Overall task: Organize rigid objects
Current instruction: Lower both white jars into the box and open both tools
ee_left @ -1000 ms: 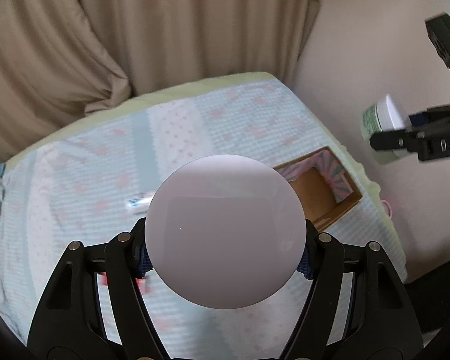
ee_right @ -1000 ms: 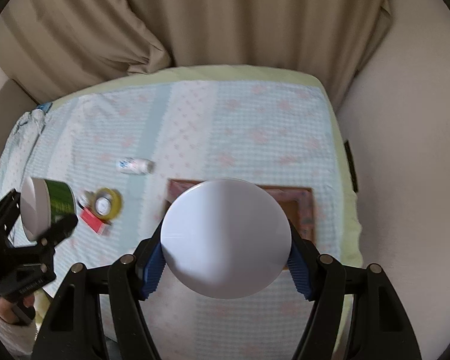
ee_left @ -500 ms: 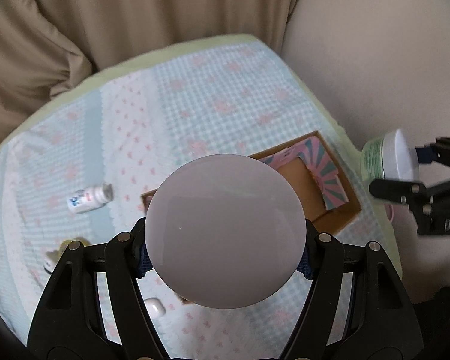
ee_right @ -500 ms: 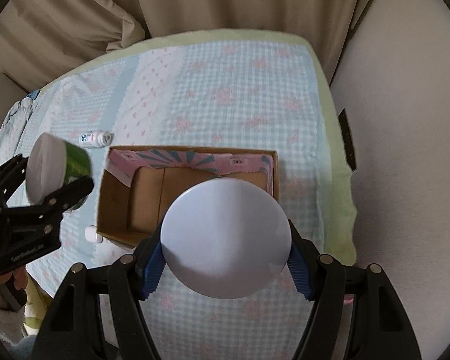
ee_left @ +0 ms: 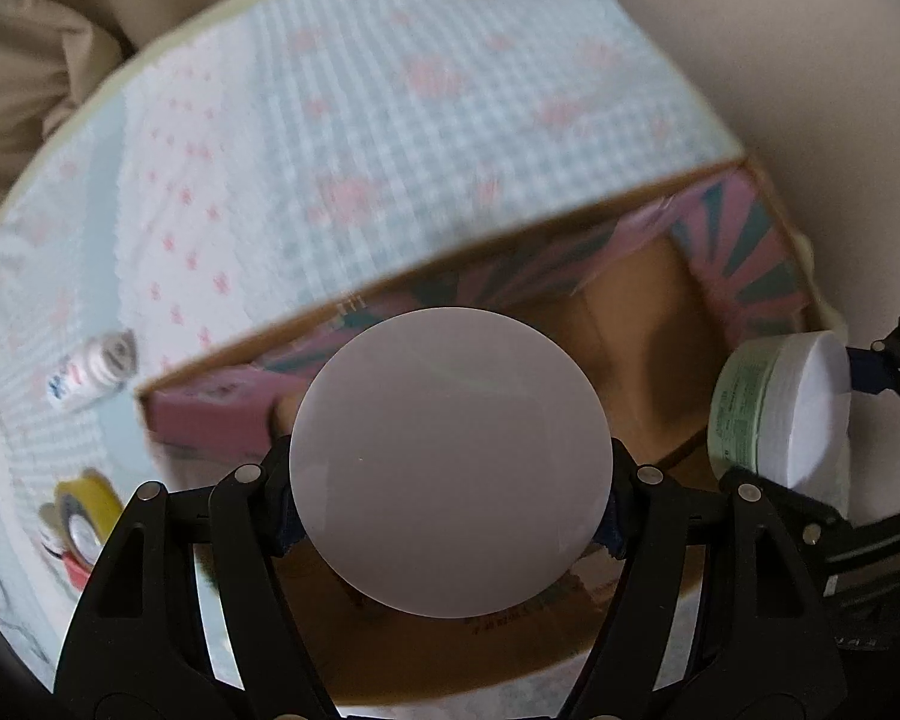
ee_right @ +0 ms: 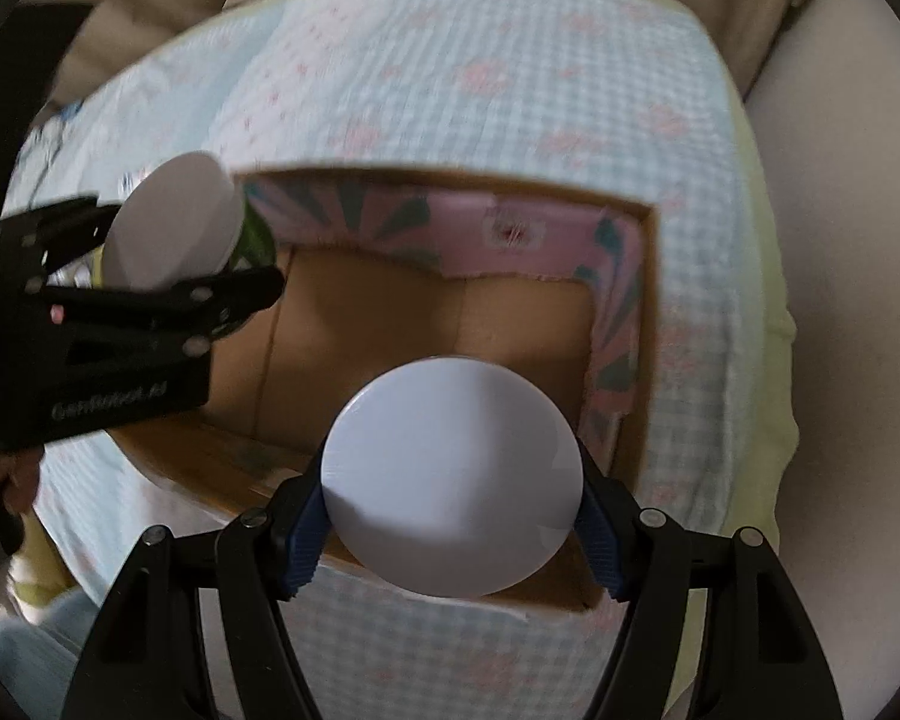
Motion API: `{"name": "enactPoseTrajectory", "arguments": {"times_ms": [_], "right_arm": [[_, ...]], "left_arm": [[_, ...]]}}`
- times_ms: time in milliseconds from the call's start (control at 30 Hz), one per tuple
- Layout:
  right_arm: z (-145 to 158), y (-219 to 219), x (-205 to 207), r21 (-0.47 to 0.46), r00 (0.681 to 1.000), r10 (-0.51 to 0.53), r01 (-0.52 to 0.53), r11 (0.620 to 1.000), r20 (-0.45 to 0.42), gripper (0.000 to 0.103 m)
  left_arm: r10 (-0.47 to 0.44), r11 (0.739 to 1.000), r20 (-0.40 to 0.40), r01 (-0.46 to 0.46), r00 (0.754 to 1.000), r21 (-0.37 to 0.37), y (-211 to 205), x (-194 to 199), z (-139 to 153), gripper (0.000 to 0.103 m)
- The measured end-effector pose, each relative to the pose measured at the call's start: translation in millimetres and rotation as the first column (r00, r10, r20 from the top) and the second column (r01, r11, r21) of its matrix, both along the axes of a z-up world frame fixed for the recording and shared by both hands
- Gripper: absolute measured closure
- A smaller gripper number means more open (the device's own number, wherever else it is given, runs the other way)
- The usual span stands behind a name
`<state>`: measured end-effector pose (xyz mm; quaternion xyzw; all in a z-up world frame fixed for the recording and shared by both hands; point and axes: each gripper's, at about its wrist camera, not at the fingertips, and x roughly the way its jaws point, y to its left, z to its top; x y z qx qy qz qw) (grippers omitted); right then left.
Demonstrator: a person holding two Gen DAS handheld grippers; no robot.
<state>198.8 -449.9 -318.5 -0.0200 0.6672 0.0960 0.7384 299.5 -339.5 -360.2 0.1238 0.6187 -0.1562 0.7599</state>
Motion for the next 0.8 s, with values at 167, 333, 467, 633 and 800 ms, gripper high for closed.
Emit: {"name": "enactPoseTrajectory", "arguments": {"times_ms": [167, 333, 467, 633, 800], "right_arm": [[-20, 3, -6, -0.028, 0.998, 0.055, -0.054, 0.998, 0.012, 0.037], [-29, 13, 0, -0.022, 0.994, 0.108, -0.108, 0.994, 0.025, 0.037], [-27, 24, 7, -0.023, 0.988, 0.141, -0.140, 0.990, 0.063, 0.036], [-22, 30, 10, -0.026, 0.981, 0.151, -0.149, 0.989, 0.121, 0.000], [-12, 30, -4, -0.070, 0.972, 0.173, -0.164, 0.984, 0.157, 0.000]], "left_arm": [[0.013, 0.999, -0.058, -0.011, 0.998, 0.037, 3, -3, -28, 0.035], [0.031, 0.997, -0.064, -0.026, 0.997, 0.069, 9, 2, -37, 0.035], [0.027, 0.997, -0.027, -0.025, 0.999, 0.069, 12, 5, -26, 0.030], [0.020, 0.996, 0.069, -0.026, 0.997, 0.088, 19, 4, 2, 0.000], [0.022, 0.996, 0.058, -0.027, 0.998, 0.081, 27, 3, 6, 0.000]]}}
